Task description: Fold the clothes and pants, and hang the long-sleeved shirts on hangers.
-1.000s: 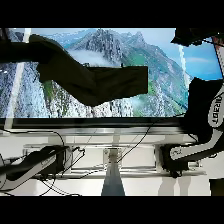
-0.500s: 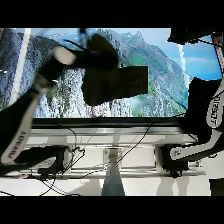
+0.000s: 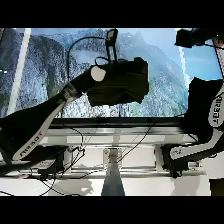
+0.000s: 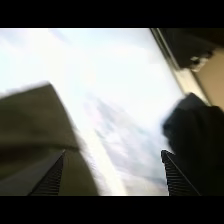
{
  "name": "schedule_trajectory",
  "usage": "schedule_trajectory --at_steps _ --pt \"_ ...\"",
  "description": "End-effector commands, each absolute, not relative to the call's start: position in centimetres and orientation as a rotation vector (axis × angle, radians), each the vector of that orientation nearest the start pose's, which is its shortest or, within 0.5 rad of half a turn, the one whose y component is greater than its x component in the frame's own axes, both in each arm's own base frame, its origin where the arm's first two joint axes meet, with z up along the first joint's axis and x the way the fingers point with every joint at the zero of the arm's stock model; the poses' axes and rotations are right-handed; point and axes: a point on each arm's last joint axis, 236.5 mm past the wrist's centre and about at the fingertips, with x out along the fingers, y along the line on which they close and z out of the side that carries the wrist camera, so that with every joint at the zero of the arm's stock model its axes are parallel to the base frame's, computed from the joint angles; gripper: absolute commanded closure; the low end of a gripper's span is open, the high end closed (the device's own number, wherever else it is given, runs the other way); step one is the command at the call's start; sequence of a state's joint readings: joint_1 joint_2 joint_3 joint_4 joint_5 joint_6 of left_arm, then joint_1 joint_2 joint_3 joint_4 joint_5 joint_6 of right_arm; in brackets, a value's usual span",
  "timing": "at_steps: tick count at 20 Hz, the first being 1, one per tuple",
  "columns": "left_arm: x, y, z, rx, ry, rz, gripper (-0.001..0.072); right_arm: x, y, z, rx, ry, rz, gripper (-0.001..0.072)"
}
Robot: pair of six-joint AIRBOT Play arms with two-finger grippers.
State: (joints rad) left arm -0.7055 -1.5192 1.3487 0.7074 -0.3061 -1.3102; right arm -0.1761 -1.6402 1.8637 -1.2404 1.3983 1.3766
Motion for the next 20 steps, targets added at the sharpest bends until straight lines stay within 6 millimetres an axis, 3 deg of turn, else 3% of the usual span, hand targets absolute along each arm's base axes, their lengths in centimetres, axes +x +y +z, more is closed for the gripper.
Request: schedule_trajectory --at_steps 1,2,3,4,5,8,11,12,17,20 --pt "42.9 -37.4 11.6 -0.241 0.644 -0.767 -0.0010 45.9 -2.0 5.1 0.282 1.252 0.324 0.0683" --pt "43.1 -35.7 11.0 -0.213 0.686 -0.757 -0.0009 44.9 -0.4 3.8 0.400 1.257 0.424 0.0674" --pt "43.1 -34.3 10.6 -0.208 0.725 -0.750 -0.0009 44.2 1.1 2.8 0.508 1.251 0.492 0.0483" --pt "43.3 -33.2 10.2 -0.210 0.753 -0.740 -0.0008 43.7 2.5 1.3 0.601 1.254 0.516 0.0123" --pt "43.5 -32.5 9.9 -0.216 0.768 -0.731 -0.0001 43.1 3.8 -0.5 0.658 1.275 0.513 0.0005" --pt "43.8 -32.0 9.8 -0.218 0.772 -0.722 0.0000 41.9 7.9 -5.1 0.660 1.323 0.482 0.0001" --pt "43.5 -32.4 9.8 -0.214 0.774 -0.731 0.0000 43.5 12.0 -6.0 0.580 1.272 0.469 0.0001" --pt "43.5 -32.4 9.8 -0.214 0.774 -0.730 0.0000 44.2 12.4 -6.2 0.542 1.254 0.446 0.0001" --pt "43.5 -32.4 9.8 -0.214 0.775 -0.731 0.0000 45.2 8.5 -8.2 0.413 1.284 0.183 0.0008" --pt "43.5 -32.4 9.8 -0.213 0.775 -0.730 0.0000 45.0 8.9 -8.6 0.534 1.314 0.187 0.0020"
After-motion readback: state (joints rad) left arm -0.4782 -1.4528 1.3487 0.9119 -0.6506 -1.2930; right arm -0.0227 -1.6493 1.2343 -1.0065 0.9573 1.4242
